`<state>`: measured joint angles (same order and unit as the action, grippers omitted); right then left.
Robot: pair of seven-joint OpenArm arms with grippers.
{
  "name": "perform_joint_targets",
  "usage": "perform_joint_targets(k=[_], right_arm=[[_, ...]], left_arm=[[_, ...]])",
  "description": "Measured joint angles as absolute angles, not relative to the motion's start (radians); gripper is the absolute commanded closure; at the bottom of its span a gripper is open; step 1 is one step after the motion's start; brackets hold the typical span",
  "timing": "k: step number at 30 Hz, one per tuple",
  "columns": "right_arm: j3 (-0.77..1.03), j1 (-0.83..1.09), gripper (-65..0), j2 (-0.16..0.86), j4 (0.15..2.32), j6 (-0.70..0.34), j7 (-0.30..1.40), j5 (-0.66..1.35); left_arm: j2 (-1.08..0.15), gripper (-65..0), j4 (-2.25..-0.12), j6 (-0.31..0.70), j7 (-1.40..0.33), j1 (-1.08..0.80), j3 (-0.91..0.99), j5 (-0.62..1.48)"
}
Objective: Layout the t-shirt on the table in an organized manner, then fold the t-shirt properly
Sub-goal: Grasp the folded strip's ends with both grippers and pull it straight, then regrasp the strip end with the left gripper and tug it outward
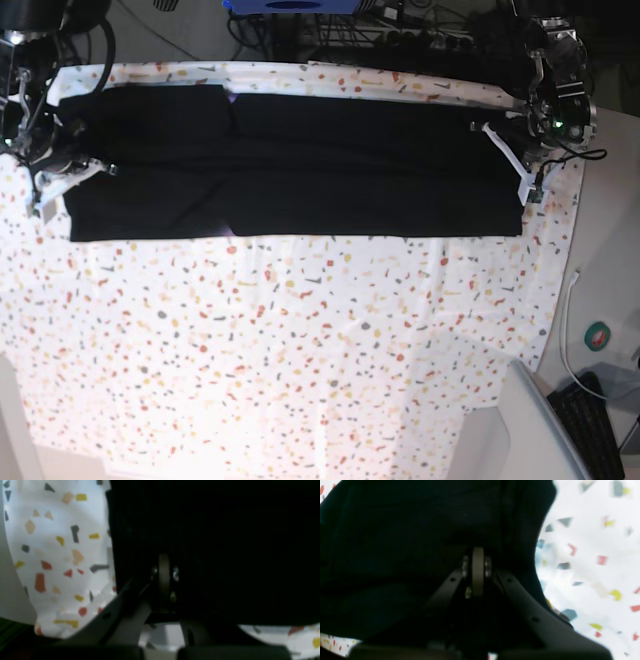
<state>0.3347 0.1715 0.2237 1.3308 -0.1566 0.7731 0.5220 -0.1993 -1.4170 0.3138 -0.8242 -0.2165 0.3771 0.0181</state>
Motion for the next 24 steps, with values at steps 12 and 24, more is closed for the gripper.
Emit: perform_joint_targets(k=[12,24], right_arm=[[0.332,0.032,0.0,0.306,1.039,-0.197,0.618,0.582],[0.332,0.032,0.0,0.311,1.081,-0.173,0.611,0.530]], left_arm=[[-0.186,0.0,-1.295,0.284,-0.786,-0.075,0.273,-0.007],[-0.155,0.0,-1.338,0.292,-0.798,-0.072,0.267,0.004]])
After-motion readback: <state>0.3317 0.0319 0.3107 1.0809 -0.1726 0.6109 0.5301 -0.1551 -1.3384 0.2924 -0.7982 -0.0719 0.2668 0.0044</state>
